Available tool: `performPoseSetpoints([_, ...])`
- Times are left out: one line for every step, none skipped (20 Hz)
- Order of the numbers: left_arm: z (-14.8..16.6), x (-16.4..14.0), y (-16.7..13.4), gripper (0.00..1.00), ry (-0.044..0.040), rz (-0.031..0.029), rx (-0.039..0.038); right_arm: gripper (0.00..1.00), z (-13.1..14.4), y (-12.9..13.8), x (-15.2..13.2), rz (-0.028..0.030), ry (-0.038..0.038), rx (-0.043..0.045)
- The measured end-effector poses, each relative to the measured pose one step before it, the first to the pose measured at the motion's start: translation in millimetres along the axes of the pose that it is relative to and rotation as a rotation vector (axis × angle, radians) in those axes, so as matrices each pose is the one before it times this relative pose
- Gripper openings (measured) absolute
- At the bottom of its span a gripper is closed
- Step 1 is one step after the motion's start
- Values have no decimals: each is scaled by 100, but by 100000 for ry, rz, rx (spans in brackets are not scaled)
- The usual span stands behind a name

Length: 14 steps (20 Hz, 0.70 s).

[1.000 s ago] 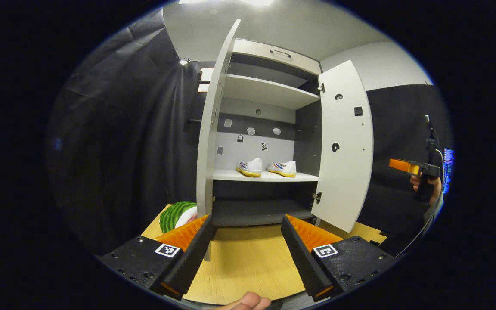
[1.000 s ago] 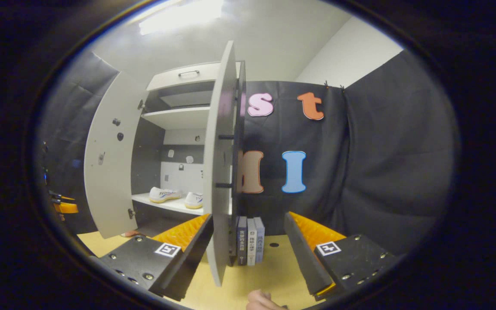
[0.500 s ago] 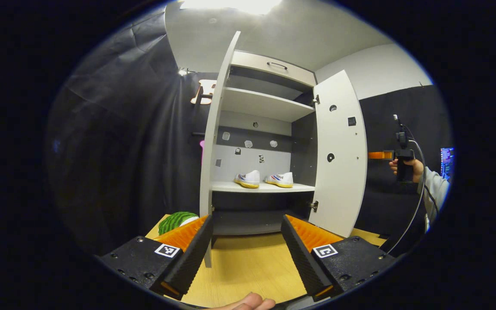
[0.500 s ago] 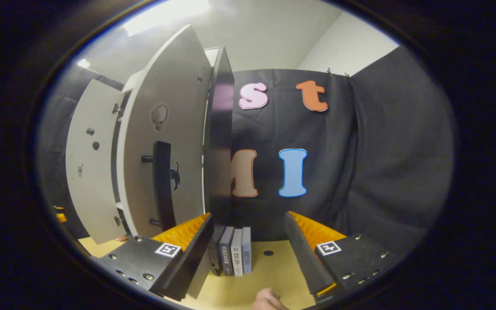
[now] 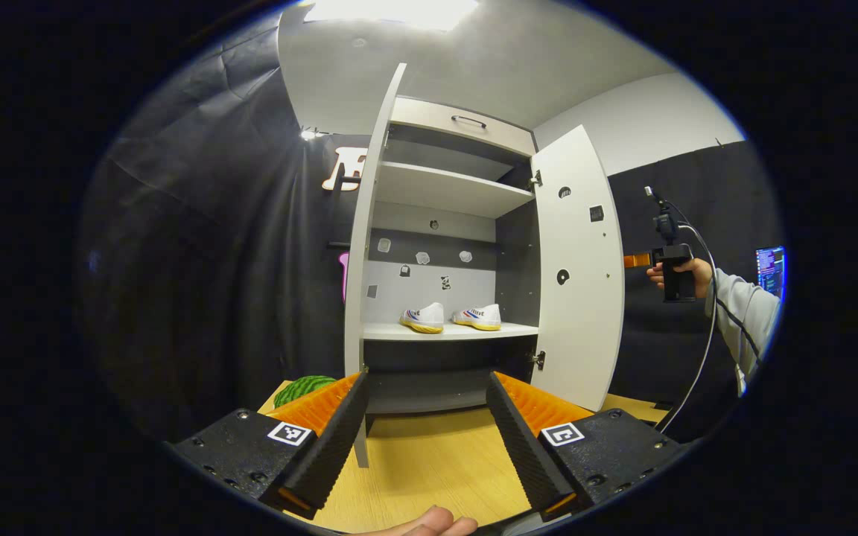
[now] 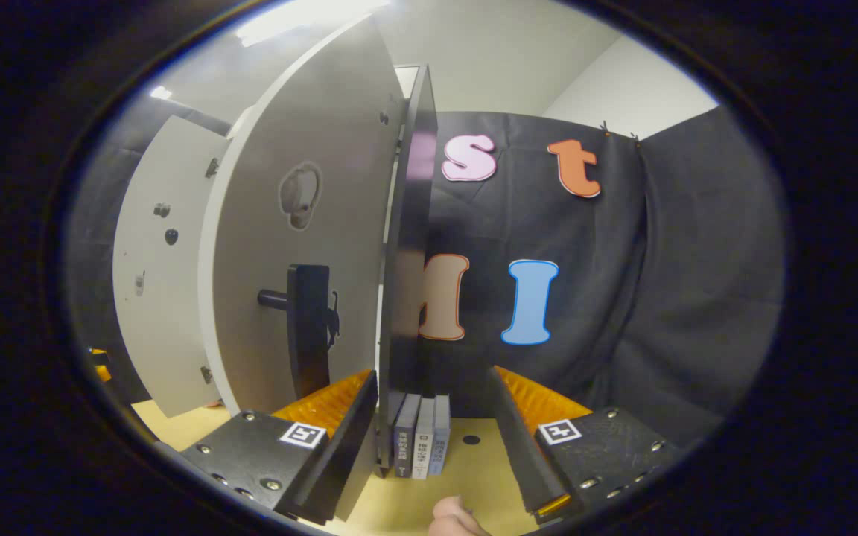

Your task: Grab one shoe with the right hand and put it into the shoe cabinet, grab the other shoe with the left hand and put it into the shoe cabinet; then close the right door with the right hand and the left door with the left hand.

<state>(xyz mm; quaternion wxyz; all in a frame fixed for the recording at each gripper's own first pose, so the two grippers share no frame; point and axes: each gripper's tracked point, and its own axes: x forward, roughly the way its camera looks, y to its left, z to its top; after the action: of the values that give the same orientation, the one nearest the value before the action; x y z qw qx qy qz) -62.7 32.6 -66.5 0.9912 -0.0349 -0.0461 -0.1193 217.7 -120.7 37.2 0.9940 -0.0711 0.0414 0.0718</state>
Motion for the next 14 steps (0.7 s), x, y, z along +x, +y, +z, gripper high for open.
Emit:
performPoseSetpoints([-13, -91, 66, 96, 85, 321, 226, 86, 160, -32, -97, -951, -582, 864])
performPoseSetpoints([-19, 70, 37, 96, 216, 462, 160, 88, 44, 50, -14, -1090, -225, 754])
performPoseSetpoints([36, -202, -45, 96, 44, -199, 248, 88, -136, 172, -112, -877, -25, 464])
performPoseSetpoints([13, -91, -190, 96, 37, -138, 184, 88, 81, 387, -60, -396, -167, -202])
performPoseSetpoints([63, -170, -40, 96, -29, 128, 186, 88, 36, 621, -118, -133, 0, -621])
performPoseSetpoints([15, -351, -49, 96, 259, 315, 22, 88, 181, 753, -106, 176, -286, -1312])
performPoseSetpoints([118, -194, -54, 96, 29, 212, 93, 88, 213, 845, -51, 500, -569, -1764])
performPoseSetpoints([3, -206, 44, 96, 392, 741, 148, 88, 341, 996, -25, 595, -797, -1845])
performPoseSetpoints([15, -90, 87, 96, 430, 598, -154, 88, 66, 938, 71, 179, -526, -1381])
performPoseSetpoints([38, 322, 166, 96, 180, 340, -47, 88, 57, 856, 123, -1086, 248, -1318])
performPoseSetpoints([76, 269, 131, 96, 82, 457, -67, 88, 127, 740, 151, -1317, 136, -1483])
performPoseSetpoints([4, 176, 86, 96, -103, 572, 210, 88, 175, 746, 174, -1648, 207, -1362])
performPoseSetpoints([113, 164, 153, 96, -100, 668, 399, 88, -188, 467, 149, -2574, 1588, -660])
performPoseSetpoints([92, -76, 166, 96, -458, 580, 273, 88, 13, 525, 183, -2005, 279, 649])
